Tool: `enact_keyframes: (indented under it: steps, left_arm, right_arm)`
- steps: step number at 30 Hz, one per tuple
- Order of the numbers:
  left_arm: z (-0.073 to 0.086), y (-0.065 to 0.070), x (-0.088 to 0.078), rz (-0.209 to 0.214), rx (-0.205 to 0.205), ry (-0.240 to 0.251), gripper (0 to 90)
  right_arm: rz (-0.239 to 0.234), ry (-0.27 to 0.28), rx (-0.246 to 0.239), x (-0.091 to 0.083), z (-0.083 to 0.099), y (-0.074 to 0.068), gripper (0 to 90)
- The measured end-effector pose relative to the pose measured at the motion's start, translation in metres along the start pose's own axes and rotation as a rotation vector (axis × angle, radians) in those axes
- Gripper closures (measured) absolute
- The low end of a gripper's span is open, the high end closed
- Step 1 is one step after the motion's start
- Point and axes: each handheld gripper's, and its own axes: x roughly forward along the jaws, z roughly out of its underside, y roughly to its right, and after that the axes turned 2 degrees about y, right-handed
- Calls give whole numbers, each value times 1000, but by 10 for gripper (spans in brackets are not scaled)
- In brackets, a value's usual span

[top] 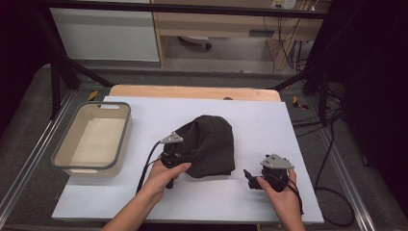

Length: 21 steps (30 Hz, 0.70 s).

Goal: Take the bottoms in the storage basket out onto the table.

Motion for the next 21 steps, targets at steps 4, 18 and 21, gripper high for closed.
enact_keyframes:
  steps: [4,18,21]
  left_arm:
    - [2,2,-1,-11,35,0,713]
    - [6,2,-9,-39,41,16,673]
    - [6,1,-9,-38,33,24,645]
  right_arm:
    - [14,0,-9,-2,1,-1,44]
    - [19,-5,-3,-1,0,-3,44]
    - [8,-10,-9,-1,0,-4,45]
